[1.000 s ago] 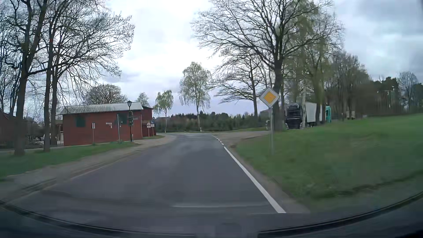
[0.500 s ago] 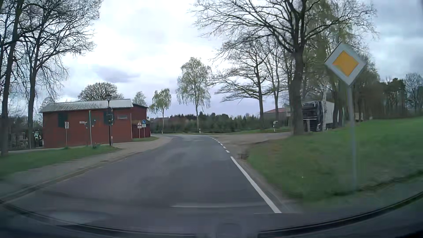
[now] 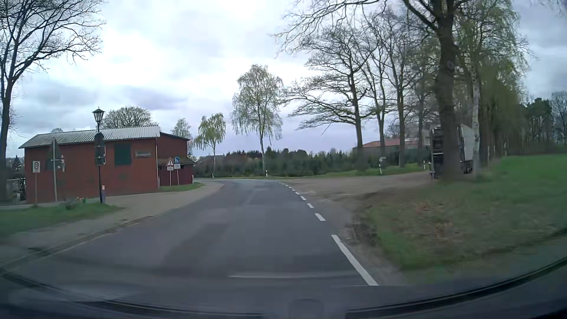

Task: Follow the waypoints while adhering to traffic rules and regulations

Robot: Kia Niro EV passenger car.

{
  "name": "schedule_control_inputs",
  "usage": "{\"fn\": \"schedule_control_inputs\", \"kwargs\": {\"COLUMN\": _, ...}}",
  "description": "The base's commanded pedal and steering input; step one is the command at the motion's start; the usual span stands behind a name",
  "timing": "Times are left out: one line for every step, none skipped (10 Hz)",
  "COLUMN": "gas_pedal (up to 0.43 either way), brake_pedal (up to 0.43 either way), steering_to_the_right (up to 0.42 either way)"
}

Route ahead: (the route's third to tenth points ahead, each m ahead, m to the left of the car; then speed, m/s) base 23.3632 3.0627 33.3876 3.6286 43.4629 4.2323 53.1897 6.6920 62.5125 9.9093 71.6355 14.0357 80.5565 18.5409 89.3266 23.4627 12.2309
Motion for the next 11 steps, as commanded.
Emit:
{"fn": "schedule_control_inputs", "kwargs": {"gas_pedal": 0.039, "brake_pedal": 0.000, "steering_to_the_right": -0.006}}
{"fn": "schedule_control_inputs", "kwargs": {"gas_pedal": 0.039, "brake_pedal": 0.000, "steering_to_the_right": -0.006}}
{"fn": "schedule_control_inputs", "kwargs": {"gas_pedal": 0.039, "brake_pedal": 0.000, "steering_to_the_right": -0.006}}
{"fn": "schedule_control_inputs", "kwargs": {"gas_pedal": 0.039, "brake_pedal": 0.000, "steering_to_the_right": -0.007}}
{"fn": "schedule_control_inputs", "kwargs": {"gas_pedal": 0.039, "brake_pedal": 0.000, "steering_to_the_right": -0.008}}
{"fn": "schedule_control_inputs", "kwargs": {"gas_pedal": 0.039, "brake_pedal": 0.000, "steering_to_the_right": -0.009}}
{"fn": "schedule_control_inputs", "kwargs": {"gas_pedal": 0.028, "brake_pedal": 0.000, "steering_to_the_right": -0.009}}
{"fn": "schedule_control_inputs", "kwargs": {"gas_pedal": 0.020, "brake_pedal": 0.000, "steering_to_the_right": -0.011}}
{"fn": "schedule_control_inputs", "kwargs": {"gas_pedal": 0.020, "brake_pedal": 0.000, "steering_to_the_right": -0.012}}
{"fn": "schedule_control_inputs", "kwargs": {"gas_pedal": 0.020, "brake_pedal": 0.000, "steering_to_the_right": -0.012}}
{"fn": "schedule_control_inputs", "kwargs": {"gas_pedal": 0.020, "brake_pedal": 0.000, "steering_to_the_right": -0.015}}
